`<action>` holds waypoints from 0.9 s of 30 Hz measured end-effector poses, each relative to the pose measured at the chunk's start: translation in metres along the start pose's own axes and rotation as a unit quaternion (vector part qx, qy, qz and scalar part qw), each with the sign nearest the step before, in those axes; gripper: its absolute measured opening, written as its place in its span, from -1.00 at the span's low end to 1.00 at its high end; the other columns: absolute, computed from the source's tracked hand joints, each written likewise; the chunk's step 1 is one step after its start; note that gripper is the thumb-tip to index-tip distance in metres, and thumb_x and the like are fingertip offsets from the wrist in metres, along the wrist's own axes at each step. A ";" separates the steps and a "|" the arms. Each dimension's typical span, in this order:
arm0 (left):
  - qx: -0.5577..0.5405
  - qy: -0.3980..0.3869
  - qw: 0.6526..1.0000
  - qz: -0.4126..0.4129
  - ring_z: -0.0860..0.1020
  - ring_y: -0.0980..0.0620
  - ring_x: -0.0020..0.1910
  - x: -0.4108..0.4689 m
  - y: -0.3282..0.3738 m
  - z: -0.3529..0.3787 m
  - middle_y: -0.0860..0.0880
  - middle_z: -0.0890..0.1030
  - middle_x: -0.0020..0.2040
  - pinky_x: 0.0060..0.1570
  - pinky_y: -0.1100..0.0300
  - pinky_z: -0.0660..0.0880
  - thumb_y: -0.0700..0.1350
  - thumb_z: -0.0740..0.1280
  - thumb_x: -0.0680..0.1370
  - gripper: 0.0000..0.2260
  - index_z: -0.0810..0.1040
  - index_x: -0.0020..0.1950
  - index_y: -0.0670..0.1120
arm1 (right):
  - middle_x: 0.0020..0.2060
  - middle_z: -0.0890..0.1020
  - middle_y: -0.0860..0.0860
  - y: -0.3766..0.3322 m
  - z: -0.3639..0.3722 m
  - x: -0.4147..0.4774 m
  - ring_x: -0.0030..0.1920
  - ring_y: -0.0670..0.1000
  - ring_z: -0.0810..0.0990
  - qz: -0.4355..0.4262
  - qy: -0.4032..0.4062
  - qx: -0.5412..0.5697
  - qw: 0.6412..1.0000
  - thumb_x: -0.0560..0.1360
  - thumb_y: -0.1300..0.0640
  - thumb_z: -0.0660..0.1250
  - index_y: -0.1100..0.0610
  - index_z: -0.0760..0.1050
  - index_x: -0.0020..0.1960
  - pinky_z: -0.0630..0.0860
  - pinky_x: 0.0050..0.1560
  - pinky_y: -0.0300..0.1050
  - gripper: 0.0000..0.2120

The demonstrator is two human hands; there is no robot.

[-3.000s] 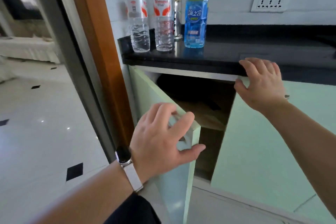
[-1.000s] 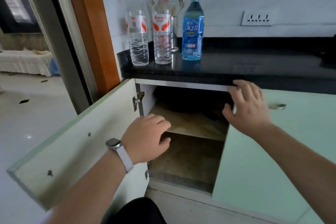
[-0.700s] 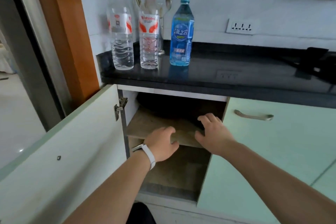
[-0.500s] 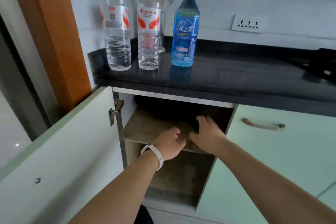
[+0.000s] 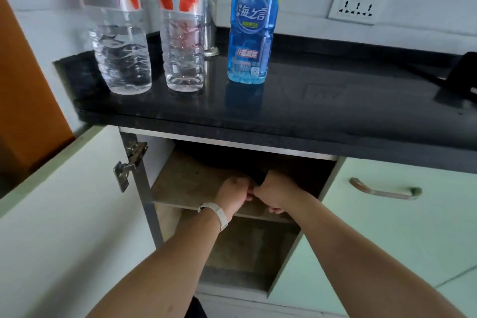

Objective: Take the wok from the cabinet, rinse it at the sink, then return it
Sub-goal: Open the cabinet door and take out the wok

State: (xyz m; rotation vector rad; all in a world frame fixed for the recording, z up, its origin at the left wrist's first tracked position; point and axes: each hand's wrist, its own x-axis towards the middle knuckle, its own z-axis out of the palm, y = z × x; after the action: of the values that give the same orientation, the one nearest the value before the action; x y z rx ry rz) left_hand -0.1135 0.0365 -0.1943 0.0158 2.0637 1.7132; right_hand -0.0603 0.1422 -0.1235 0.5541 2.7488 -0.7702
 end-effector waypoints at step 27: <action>-0.056 -0.037 0.997 0.027 0.67 -0.10 -0.05 0.010 -0.028 0.008 -0.10 0.67 0.04 0.12 -0.10 0.60 -0.08 0.43 0.52 -0.79 0.54 0.13 -0.04 | -0.28 0.58 0.01 0.040 0.059 -0.005 -0.33 0.00 0.57 0.053 0.011 0.127 0.990 0.56 0.18 0.29 -0.01 0.45 -0.15 0.50 -0.39 -0.20 -0.86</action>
State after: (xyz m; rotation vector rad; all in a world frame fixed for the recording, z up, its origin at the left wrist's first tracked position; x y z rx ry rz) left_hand -0.1126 0.0405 -0.2246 0.0983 1.9280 1.8304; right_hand -0.0325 0.1408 -0.1887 0.7567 2.6316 -1.1023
